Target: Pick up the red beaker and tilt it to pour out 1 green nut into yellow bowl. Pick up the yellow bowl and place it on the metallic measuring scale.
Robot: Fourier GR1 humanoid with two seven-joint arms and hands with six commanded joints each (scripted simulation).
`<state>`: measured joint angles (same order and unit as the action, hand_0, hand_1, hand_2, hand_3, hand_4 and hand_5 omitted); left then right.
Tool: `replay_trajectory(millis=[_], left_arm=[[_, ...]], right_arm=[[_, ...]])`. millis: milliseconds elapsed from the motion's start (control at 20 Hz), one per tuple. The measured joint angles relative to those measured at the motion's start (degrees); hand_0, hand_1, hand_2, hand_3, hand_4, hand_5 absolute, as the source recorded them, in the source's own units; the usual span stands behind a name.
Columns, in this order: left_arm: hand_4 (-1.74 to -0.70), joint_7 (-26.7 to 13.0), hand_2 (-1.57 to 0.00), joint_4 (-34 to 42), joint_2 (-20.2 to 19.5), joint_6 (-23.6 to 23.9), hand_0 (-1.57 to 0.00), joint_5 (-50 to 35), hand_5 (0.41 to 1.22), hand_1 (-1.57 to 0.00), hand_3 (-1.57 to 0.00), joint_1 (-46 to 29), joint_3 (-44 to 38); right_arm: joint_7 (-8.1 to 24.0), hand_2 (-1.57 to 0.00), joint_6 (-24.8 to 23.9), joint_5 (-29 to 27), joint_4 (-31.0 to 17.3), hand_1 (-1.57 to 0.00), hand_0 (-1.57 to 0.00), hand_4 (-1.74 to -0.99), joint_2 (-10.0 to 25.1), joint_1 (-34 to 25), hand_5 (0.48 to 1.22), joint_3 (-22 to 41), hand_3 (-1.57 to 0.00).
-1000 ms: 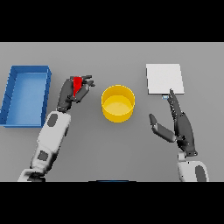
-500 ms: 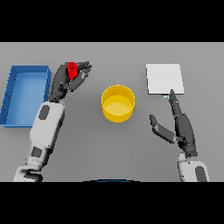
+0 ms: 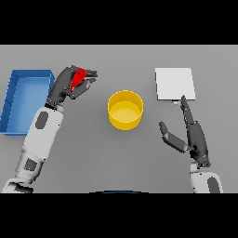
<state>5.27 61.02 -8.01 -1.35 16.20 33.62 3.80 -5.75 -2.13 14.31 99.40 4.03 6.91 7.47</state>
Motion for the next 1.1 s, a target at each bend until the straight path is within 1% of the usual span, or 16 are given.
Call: replay_trajectory(millis=[50, 100, 150, 200, 250, 350, 450, 550, 600, 650, 750, 850, 900, 950, 1000, 1100], left_arm=[[-1.74, -2.02, -1.57, 0.07, -0.68, -0.01, -1.57, 2.42, 1.12, -1.57, -1.57, 1.52, 1.61], [-1.74, -1.87, -1.57, 0.76, -2.14, -1.24, -1.57, 4.26, 1.125, -1.57, -1.57, 1.32, 3.28], [-1.74, -3.8, -1.57, 0.75, -2.95, -2.12, -1.57, 6.46, 1.127, -1.57, -1.57, 2.41, 4.98], [-1.74, -5.89, -1.57, 0.84, -3.41, -2.77, -1.57, 8.42, 1.129, -1.57, -1.57, 3.83, 6.41], [-1.74, -6.6, -1.57, 1.27, -3.71, -3.75, -1.57, 10.35, 1.134, -1.57, -1.57, 4.56, 8.34], [-1.74, -7.19, -1.57, 0.83, -4.37, -4.76, -1.57, 14.35, 1.147, -1.57, -1.57, 6.46, 11.59], [-1.74, -9.11, -1.57, 1.25, -5.63, -6.13, -1.57, 18.8, 1.174, -1.57, -1.57, 8.32, 14.91], [-1.74, -10.19, -1.57, 1.01, -6.57, -7.72, -1.57, 24.01, 1.191, -1.57, -1.57, 9.97, 19.13], [-1.74, -10.77, -1.57, -0.11, -6.43, -8.63, -1.57, 26.21, 1.197, -1.57, -1.57, 11.25, 20.96], [-1.69, -11.11, -1.57, -0.71, -6.69, -9.79, -1.57, 27.92, 1.202, -1.57, -1.57, 12.25, 22.36], [-1.7, -11.03, -1.57, -2.33, -7.28, -12.73, -1.57, 31.48, 1.209, -1.57, -1.44, 14.43, 25.48], [-1.71, -9.34, -1.57, -3.69, -7.77, -14.82, -1.57, 34.77, 1.213, -1.57, -1.36, 16.98, 28.53], [-1.72, -8.99, -1.57, -4.69, -8.24, -16.12, -1.57, 36.58, 1.215, -1.57, -1.35, 18.82, 29.97], [-1.72, -8.5, -1.57, -5.47, -7.99, -17.02, -1.57, 37.94, 1.216, -1.57, -1.33, 20.06, 31.28], [-1.72, -7.46, -1.57, -6.41, -8.24, -18.09, -1.57, 38.85, 1.217, -1.57, -1.29, 21.11, 32.19], [-1.72, -5.6, -1.57, -8.03, -7.72, -19.06, -1.57, 41.12, 1.218, -1.57, -1.39, 23.26, 34.41]], right_arm=[[0.3, 0.0, 0.09, 0.25, -0.53, 0.0, 0.0, -1.19, -0.31, -0.13, 0.658, 0.35, 0.0], [0.42, 0.0, 0.12, 0.34, -1.13, 0.0, 0.0, -1.186, -0.12, -0.82, 0.66, 0.24, 0.0], [0.01, 0.0, 0.48, 0.32, -0.27, 0.0, 0.0, -1.183, -0.16, -0.24, 0.663, 0.64, 0.0], [0.31, 0.0, 0.33, 0.49, 0.23, 0.0, 0.0, -1.178, -0.33, -0.39, 0.663, 0.79, 0.0], [1.1, 0.0, 0.63, 0.02, 0.22, 0.0, 0.0, -1.178, -0.19, -0.61, 0.667, 0.53, 0.0], [0.87, 0.0, 1.14, -0.64, 0.26, 0.0, 0.0, -1.182, -0.08, -0.41, 0.668, 0.38, 0.0], [1.4, 0.0, 1.33, -1.04, 0.53, 0.0, 0.0, -1.183, -0.53, -0.33, 0.671, 0.56, 0.0], [0.89, 0.0, 1.32, -1.21, 0.43, 0.0, 0.0, -1.182, -0.34, 0.02, 0.674, 0.27, 0.0], [1.62, 0.0, 1.18, -1.31, 0.12, 0.0, 0.0, -1.187, -0.96, -0.4, 0.676, 0.43, 0.0], [1.66, 0.0, 1.08, -1.46, 0.39, 0.0, 0.0, -1.191, -0.76, -0.84, 0.675, 0.14, 0.0], [1.3, 0.0, 1.19, -1.69, 0.73, 0.0, 0.0, -1.191, -0.88, -0.09, 0.675, 0.19, 0.0], [0.71, 0.0, 1.37, -2.27, 1.16, 0.0, 0.0, -1.196, -1.43, 1.12, 0.666, 0.39, 0.0], [2.12, 0.0, 1.23, -2.75, 0.36, 0.0, 0.0, -1.197, -1.79, 0.52, 0.659, 0.0, 0.0], [1.78, 0.0, 1.61, -3.46, 0.9, 0.0, 0.0, -1.202, -1.91, 0.86, 0.651, -0.02, 0.0], [2.58, 0.0, 1.55, -3.41, 0.74, 0.0, 0.0, -1.206, -2.09, 0.46, 0.639, 0.05, 0.0], [1.57, 0.0, 1.75, -4.08, 0.66, 0.0, 0.0, -1.22, -2.21, 1.36, 0.624, -0.21, 0.0]])
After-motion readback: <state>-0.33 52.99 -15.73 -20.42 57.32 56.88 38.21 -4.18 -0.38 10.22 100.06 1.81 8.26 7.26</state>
